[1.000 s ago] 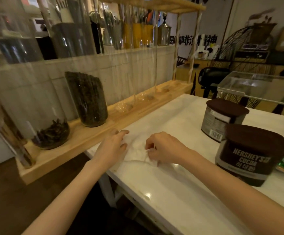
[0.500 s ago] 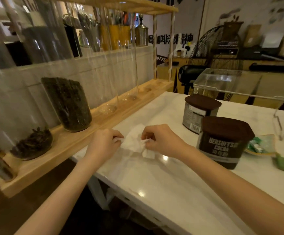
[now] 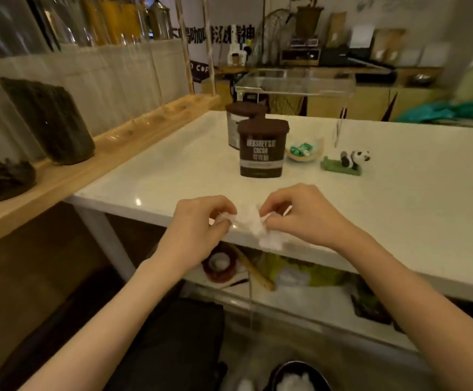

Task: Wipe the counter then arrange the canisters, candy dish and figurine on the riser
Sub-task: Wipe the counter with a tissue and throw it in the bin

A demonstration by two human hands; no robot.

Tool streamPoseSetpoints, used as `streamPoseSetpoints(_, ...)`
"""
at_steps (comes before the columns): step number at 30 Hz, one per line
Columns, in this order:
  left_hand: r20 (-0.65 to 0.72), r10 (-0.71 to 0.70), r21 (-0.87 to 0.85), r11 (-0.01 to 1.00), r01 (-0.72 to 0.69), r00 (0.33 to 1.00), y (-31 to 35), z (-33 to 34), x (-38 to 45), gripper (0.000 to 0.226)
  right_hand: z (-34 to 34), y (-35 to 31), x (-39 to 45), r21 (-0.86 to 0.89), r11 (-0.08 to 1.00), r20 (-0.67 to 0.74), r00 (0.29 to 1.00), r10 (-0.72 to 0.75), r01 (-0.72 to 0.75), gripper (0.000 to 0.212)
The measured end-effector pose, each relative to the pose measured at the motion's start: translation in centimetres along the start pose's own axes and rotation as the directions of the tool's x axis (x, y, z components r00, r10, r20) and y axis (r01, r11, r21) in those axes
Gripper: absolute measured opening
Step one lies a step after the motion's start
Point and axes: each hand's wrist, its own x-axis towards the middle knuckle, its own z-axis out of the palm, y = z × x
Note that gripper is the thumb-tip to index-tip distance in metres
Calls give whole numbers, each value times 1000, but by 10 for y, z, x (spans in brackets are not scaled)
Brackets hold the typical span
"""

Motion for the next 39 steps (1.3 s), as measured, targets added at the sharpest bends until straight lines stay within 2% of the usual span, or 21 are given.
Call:
streamPoseSetpoints(5, 215, 30, -56, 998, -19, 976, 27, 51, -41, 19, -2, 18, -94, 55, 986, 77, 985, 155, -159, 17)
streamPoseSetpoints(8, 355, 24, -48, 999, -8, 935, 32, 90, -59, 21, 12, 48, -130, 66, 955, 108, 953, 282, -290, 16)
streamPoseSetpoints(12, 526, 2, -15, 1000, 7, 851, 20, 148, -71, 31, 45, 110, -160, 67, 870, 110, 871, 479, -488, 18)
streamPoseSetpoints(16, 642, -45, 8, 999, 52, 766, -14, 229, -90, 40, 100, 180, -190, 180, 762, 65, 780, 622, -622, 20)
streamPoseSetpoints(18, 659, -88, 26, 995, 94, 747, -41, 277, -104, 34, 138, 218, -205, 238, 697, 42, 724, 689, -677, 20)
streamPoseSetpoints(22, 705, -175, -2, 969, 249, 688, -85, 365, -142, 23, 214, 286, -232, 234, 559, 111, 593, 798, -796, 25)
streamPoseSetpoints(24, 703, -221, -15, 946, 324, 676, -108, 408, -157, 23, 252, 317, -240, 242, 540, 112, 576, 810, -806, 27)
streamPoseSetpoints(27, 729, -239, 34, 949, 315, 641, -149, 471, -178, 22, 310, 365, -251, 197, 492, 122, 519, 846, -848, 25)
streamPoseSetpoints(36, 692, -269, 57, 945, 321, 670, -247, 628, -239, 20, 473, 497, -275, 41, 422, 178, 422, 889, -906, 34)
streamPoseSetpoints(39, 701, -272, 66, 945, 320, 659, -268, 665, -255, 21, 511, 524, -279, -12, 433, 203, 421, 884, -902, 36)
